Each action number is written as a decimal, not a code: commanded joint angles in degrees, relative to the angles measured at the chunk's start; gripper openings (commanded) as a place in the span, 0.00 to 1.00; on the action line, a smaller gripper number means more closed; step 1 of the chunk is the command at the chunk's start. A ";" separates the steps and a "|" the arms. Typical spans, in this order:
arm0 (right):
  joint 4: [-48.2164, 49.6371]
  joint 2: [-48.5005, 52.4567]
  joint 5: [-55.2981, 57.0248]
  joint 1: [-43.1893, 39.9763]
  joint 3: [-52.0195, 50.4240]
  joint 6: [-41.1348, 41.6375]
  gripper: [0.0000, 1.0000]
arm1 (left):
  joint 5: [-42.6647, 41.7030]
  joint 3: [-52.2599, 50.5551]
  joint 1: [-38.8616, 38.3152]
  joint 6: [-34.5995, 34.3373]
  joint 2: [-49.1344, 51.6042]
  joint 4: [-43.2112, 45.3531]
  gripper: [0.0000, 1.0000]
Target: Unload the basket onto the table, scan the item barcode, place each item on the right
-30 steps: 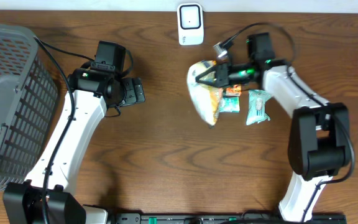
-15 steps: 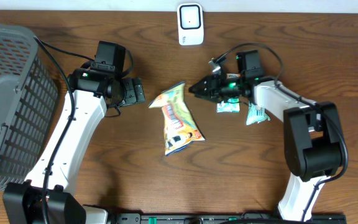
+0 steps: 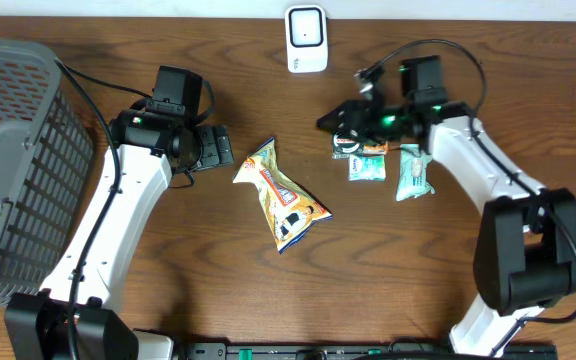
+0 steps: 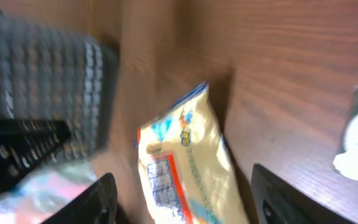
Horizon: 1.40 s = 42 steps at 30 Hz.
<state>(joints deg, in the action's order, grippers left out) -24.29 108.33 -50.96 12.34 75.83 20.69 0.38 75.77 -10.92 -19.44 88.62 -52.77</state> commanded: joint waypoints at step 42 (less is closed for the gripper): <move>-15.34 5.20 87.56 49.27 0.17 -0.96 0.85 | 0.74 0.31 0.28 0.35 0.11 -0.33 0.98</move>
<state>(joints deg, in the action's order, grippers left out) -39.57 110.61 30.26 61.47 76.38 17.50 0.38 75.77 -10.92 -19.44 88.62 -52.77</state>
